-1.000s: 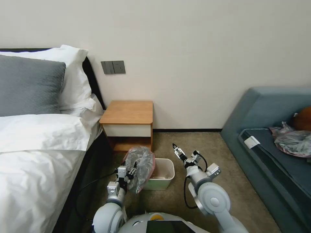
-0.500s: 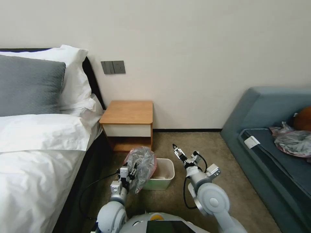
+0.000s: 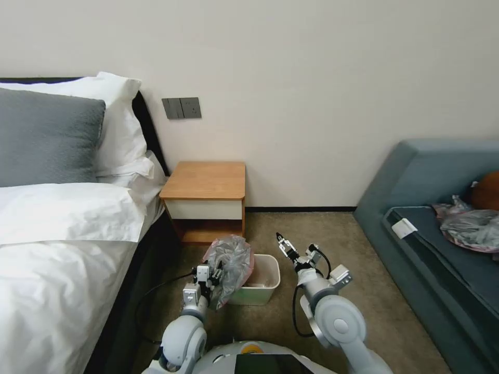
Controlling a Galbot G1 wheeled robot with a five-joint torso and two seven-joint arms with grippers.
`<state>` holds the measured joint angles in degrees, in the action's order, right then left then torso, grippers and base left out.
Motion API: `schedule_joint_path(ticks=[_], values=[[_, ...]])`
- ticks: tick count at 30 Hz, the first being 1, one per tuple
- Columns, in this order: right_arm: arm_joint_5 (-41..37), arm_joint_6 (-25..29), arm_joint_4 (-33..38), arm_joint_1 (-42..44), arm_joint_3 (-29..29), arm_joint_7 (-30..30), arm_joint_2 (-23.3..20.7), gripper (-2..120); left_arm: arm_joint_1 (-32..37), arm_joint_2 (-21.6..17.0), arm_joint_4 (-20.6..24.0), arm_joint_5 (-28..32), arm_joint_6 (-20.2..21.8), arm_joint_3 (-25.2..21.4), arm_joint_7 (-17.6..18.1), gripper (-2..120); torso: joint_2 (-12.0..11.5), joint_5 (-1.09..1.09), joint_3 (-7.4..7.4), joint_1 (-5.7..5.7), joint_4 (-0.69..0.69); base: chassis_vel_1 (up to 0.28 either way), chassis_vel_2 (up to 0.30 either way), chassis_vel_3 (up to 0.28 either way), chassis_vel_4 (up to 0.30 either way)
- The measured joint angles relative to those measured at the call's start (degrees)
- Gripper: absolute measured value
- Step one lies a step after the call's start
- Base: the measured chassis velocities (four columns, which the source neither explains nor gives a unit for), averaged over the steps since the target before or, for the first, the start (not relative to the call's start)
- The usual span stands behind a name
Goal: Pick up the garbage bag from the table and place it over the trash can.
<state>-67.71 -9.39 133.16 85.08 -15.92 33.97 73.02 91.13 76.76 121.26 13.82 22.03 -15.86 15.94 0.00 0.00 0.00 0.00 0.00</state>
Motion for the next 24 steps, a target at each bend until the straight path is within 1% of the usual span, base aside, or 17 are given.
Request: schedule_joint_path(ticks=[1,4,6,9,10,12,13,17,18,21,24], values=[[0.0,0.0,0.0,0.0,0.0,0.0,0.0,100,0.0,0.0,0.0,0.0,0.0,0.0,0.0,57,0.0,0.00,0.00,0.00,0.00,0.000,0.000,0.000,0.000],[0.4,0.1,0.3,0.3,0.1,0.0,0.0,100,-1.9,-1.1,0.2,2.8,2.7,0.7,1.0,58,0.0,0.00,0.00,0.00,0.00,0.000,0.000,0.000,0.000],[0.5,0.2,0.4,0.4,0.1,0.0,0.0,100,-2.2,-1.3,0.3,3.4,3.2,0.9,1.2,58,0.0,0.00,0.00,0.00,-0.01,0.000,0.000,0.000,0.000],[1.3,0.4,0.6,1.0,-0.1,0.0,-0.1,100,-4.6,-2.1,0.4,7.3,6.3,1.8,3.3,58,0.0,0.00,0.00,0.00,-0.01,0.000,0.000,0.000,0.000],[1.3,0.4,0.6,1.0,-0.1,0.0,-0.1,100,-4.6,-2.1,0.4,7.3,6.3,1.8,3.3,58,0.0,0.00,0.00,0.00,-0.01,0.000,0.000,0.000,0.000],[1.6,0.5,0.7,1.3,-0.2,0.1,0.0,100,-6.1,-2.3,0.3,9.0,8.5,2.4,4.6,58,0.0,0.00,0.00,0.00,-0.01,0.000,0.000,0.000,0.000],[1.6,0.5,0.7,1.3,-0.2,0.1,0.0,100,-6.1,-2.3,0.3,9.0,8.5,2.4,4.6,58,0.0,0.00,0.00,0.00,-0.01,0.000,0.000,0.000,0.000],[2.0,0.8,0.7,1.8,-0.4,0.1,0.1,100,-7.5,-2.6,0.1,10.4,11.9,3.2,6.7,57,0.0,0.00,0.00,0.00,0.00,0.000,0.000,0.000,0.000],[2.0,0.8,0.7,1.8,-0.4,0.1,0.1,100,-7.5,-2.6,0.1,10.4,11.9,3.2,6.7,57,0.0,0.00,0.00,0.00,0.00,0.000,0.000,0.000,0.000],[2.2,0.9,0.7,1.9,-0.5,0.1,0.3,100,-7.8,-2.9,0.1,11.8,14.2,3.4,8.5,56,0.0,0.00,0.00,0.00,0.00,0.000,0.000,0.000,0.000],[2.5,1.0,0.8,2.0,-0.5,0.1,0.4,100,-8.1,-3.1,0.1,12.7,14.9,3.4,9.2,55,0.0,0.00,0.00,0.00,0.00,0.000,0.000,0.000,0.000]])
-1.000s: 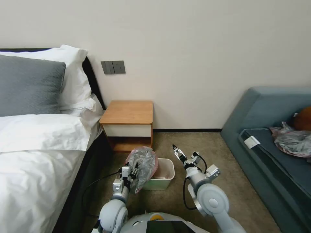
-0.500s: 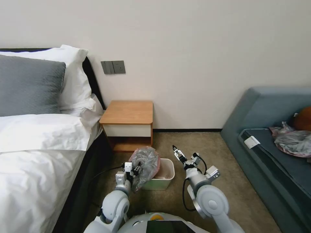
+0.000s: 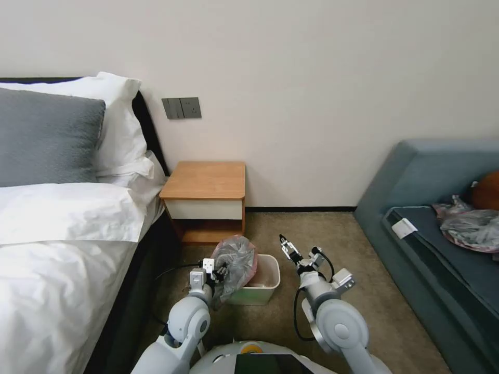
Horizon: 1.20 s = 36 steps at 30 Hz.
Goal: Pick up the garbage bag from the table and place it over the trash can.
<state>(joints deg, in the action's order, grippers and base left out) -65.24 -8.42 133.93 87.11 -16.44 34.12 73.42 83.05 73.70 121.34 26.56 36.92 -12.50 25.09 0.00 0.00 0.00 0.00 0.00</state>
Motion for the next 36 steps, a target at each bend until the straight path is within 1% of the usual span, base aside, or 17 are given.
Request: schedule_joint_path(ticks=[2,11,18,26,27,29,30,32,33,35,36], values=[[0.4,0.0,0.1,0.2,0.0,0.0,0.3,100,-0.5,-0.1,-0.1,1.5,1.1,0.0,1.0,54,0.0,0.00,0.00,0.00,-0.01,0.000,0.000,0.000,0.000],[1.3,0.1,0.4,0.9,0.0,-0.2,0.6,100,-1.5,0.0,-1.5,3.5,1.8,0.4,2.1,55,0.0,0.00,0.00,0.00,0.00,0.000,0.000,0.000,0.000],[1.6,0.2,1.0,1.3,0.0,-0.2,0.7,100,-1.9,0.3,-2.9,3.5,1.8,0.6,2.2,55,0.0,0.00,0.00,0.00,-0.01,0.000,0.000,0.000,0.000],[2.0,0.5,1.3,1.7,-0.1,-0.2,1.2,100,-1.8,0.7,-3.6,3.1,1.9,0.9,2.4,51,0.0,0.02,-0.01,0.00,0.00,0.000,0.000,0.000,0.000],[2.0,0.7,1.4,1.7,-0.1,-0.2,1.2,100,-1.8,0.9,-3.6,3.1,2.1,0.9,2.5,50,0.0,0.01,-0.01,0.00,0.00,0.000,0.000,0.000,0.000],[2.0,0.8,1.5,1.7,-0.1,-0.2,1.2,100,-1.9,1.0,-3.5,3.2,2.5,0.9,2.7,40,0.0,0.01,-0.01,0.00,0.00,0.000,0.000,0.000,0.000],[2.0,0.8,1.5,1.7,-0.1,-0.2,1.2,100,-1.9,1.0,-3.5,3.2,2.5,0.9,2.7,40,0.0,0.01,-0.01,0.00,0.00,0.000,0.000,0.000,0.000],[2.1,0.9,1.6,1.7,-0.2,-0.2,1.0,100,-1.8,1.1,-3.5,3.2,2.4,0.9,2.8,30,0.0,0.00,-0.01,0.00,0.00,0.000,0.000,0.000,0.000],[2.1,0.9,1.6,1.7,-0.2,-0.2,1.0,100,-1.8,1.1,-3.5,3.2,2.4,0.9,2.8,30,0.0,0.00,-0.01,0.00,0.00,0.000,0.000,0.000,0.000],[2.2,0.9,1.7,1.6,-0.3,-0.2,0.9,100,-1.7,1.1,-3.4,3.2,1.7,1.0,3.2,18,0.0,-0.01,0.00,0.00,0.00,0.000,0.000,0.000,0.000],[2.2,0.9,1.7,1.6,-0.3,-0.2,0.9,100,-1.7,1.1,-3.4,3.2,1.7,1.0,3.2,18,0.0,-0.01,0.00,0.00,0.00,0.000,0.000,0.000,0.000]])
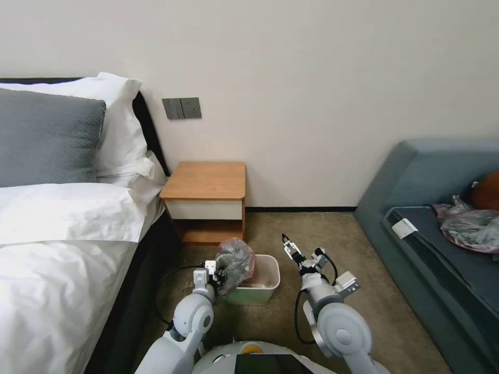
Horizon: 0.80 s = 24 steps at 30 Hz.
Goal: Pick up the garbage bag from the table and place it over the trash can.
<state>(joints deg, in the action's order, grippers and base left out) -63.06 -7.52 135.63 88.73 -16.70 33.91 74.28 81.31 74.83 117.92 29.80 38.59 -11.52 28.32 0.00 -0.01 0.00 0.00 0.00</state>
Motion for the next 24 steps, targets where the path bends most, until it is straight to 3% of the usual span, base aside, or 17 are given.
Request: schedule_joint_path(ticks=[2,6,13,14,17,21,24], values=[[0.0,0.0,0.4,-0.1,0.0,0.0,-0.2,100,0.3,0.0,0.5,0.5,-1.3,0.0,0.5,9,0.0,-0.02,0.01,0.00,-0.01,0.000,0.000,0.000,0.000],[1.2,-0.4,1.2,-0.5,0.2,-0.9,-1.2,100,1.2,-0.1,3.2,1.6,-4.2,-0.6,1.7,3,0.0,0.00,0.01,0.00,-0.01,0.000,0.000,0.000,0.000],[7.0,-1.0,1.6,-1.6,0.7,-7.6,-5.4,100,2.8,-0.1,7.6,2.3,-9.3,-2.9,0.4,3,0.0,0.00,0.01,0.00,0.00,0.000,0.000,0.000,0.000],[7.1,-2.0,2.1,-3.4,0.8,-9.8,-8.0,100,3.5,-0.4,8.9,0.9,-13.1,-4.6,-2.4,3,0.0,0.01,0.01,0.00,0.00,0.000,0.000,0.000,0.000],[7.2,-3.2,1.9,-6.2,1.5,-16.5,-12.0,100,3.9,-0.9,9.3,-1.3,-18.8,-7.3,-6.0,3,0.0,0.01,0.01,0.00,0.02,0.000,0.000,0.000,0.000],[6.8,-5.4,2.2,-8.1,1.9,-22.7,-14.6,100,3.6,-1.3,8.9,-2.1,-22.7,-8.2,-8.3,3,0.0,0.00,0.01,0.00,0.01,0.000,0.000,0.000,0.000],[4.8,-6.4,2.9,-8.5,2.3,-23.9,-15.5,100,3.0,-1.9,8.3,-2.2,-24.6,-8.0,-9.6,3,0.0,0.01,0.01,0.00,-0.01,0.000,0.000,0.000,0.000]])
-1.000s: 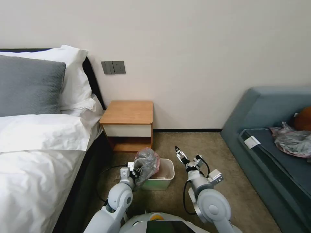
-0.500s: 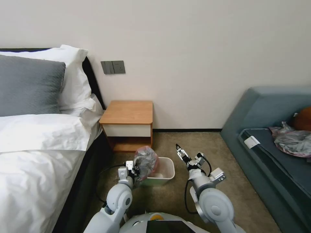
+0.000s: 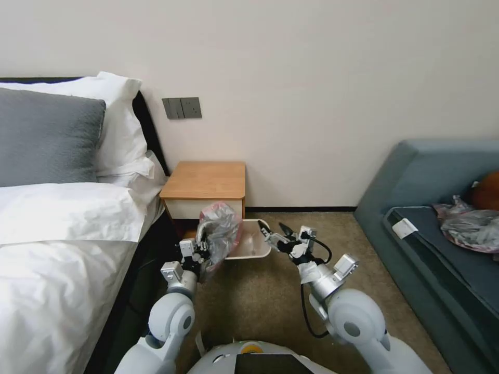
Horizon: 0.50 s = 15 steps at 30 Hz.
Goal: Pick up the garbage bag from the table and place it over the trash can.
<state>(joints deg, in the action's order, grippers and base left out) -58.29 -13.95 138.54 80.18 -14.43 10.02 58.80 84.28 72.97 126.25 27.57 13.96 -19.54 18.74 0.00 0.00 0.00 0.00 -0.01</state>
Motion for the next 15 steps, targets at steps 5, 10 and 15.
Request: schedule_joint_path(ticks=[5,10,15], values=[[-8.4,-2.3,1.5,-1.2,1.3,2.2,0.1,100,-0.8,-1.0,-0.8,0.1,-2.0,1.5,-1.0,3,0.0,-0.01,0.00,0.00,0.00,0.000,0.000,0.000,0.000],[-13.9,-3.9,0.9,-4.3,4.4,7.7,1.8,100,-0.3,-1.0,-0.5,-0.5,-2.8,2.0,-1.0,3,0.0,-0.01,0.00,0.00,0.02,0.000,0.000,0.000,0.000],[-13.9,-4.0,-0.6,-5.5,7.1,10.0,3.0,100,-0.3,-0.6,-0.3,-1.7,-3.4,1.9,-1.2,3,0.0,-0.01,0.00,0.00,0.00,0.000,0.000,0.000,0.000]])
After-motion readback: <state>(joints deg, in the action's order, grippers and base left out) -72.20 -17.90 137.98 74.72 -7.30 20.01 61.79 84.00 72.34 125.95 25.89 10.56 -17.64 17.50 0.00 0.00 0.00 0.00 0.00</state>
